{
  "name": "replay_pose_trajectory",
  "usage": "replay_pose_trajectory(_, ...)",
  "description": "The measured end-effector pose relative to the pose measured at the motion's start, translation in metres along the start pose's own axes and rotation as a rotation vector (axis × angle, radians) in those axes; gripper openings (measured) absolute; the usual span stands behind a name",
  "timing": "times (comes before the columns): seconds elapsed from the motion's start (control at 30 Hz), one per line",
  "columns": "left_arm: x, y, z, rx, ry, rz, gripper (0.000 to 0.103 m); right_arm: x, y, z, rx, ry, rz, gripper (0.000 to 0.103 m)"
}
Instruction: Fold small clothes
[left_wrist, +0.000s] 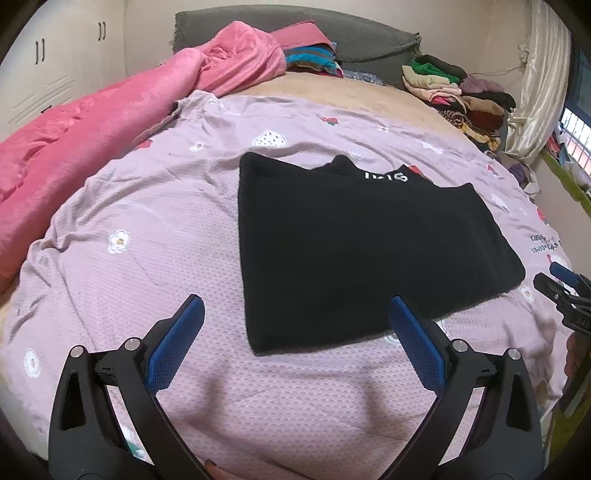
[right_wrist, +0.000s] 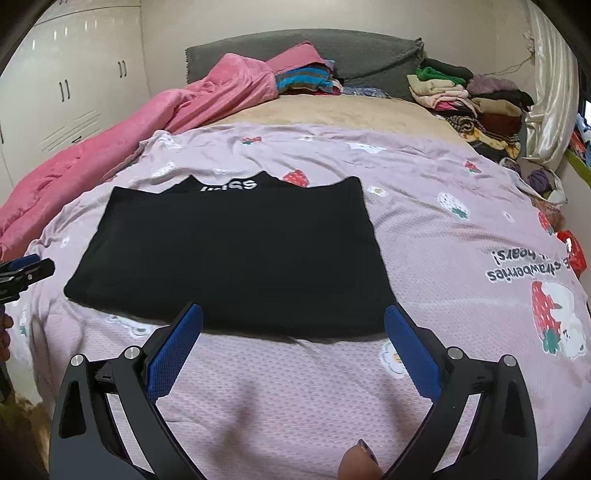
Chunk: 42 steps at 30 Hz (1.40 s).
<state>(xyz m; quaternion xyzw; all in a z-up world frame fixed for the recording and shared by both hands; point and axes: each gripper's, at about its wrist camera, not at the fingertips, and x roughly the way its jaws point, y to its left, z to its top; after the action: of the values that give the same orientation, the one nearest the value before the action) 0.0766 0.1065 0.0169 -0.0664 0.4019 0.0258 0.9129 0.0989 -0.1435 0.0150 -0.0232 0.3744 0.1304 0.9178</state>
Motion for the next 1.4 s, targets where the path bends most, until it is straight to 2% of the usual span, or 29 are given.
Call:
replay_pose_trajectory(0.73, -0.011, 0.038, 0.006, -0.069, -0.026, 0.065, 0.093, 0.006, 0.086, 0.014, -0.153, -0.008, 0.120, 0.098)
replay_pose_trajectory(1.1, 0.003, 0.046, 0.014, -0.082, -0.008, 0.107, 0.093, 0.029, 0.138, 0.010, -0.254, 0.025, 0.187, 0.098)
replay_pose_trajectory(1.4, 0.031, 0.053, 0.033, -0.083, 0.017, 0.127, 0.093, 0.045, 0.173, 0.002, -0.332, 0.043, 0.223, 0.098)
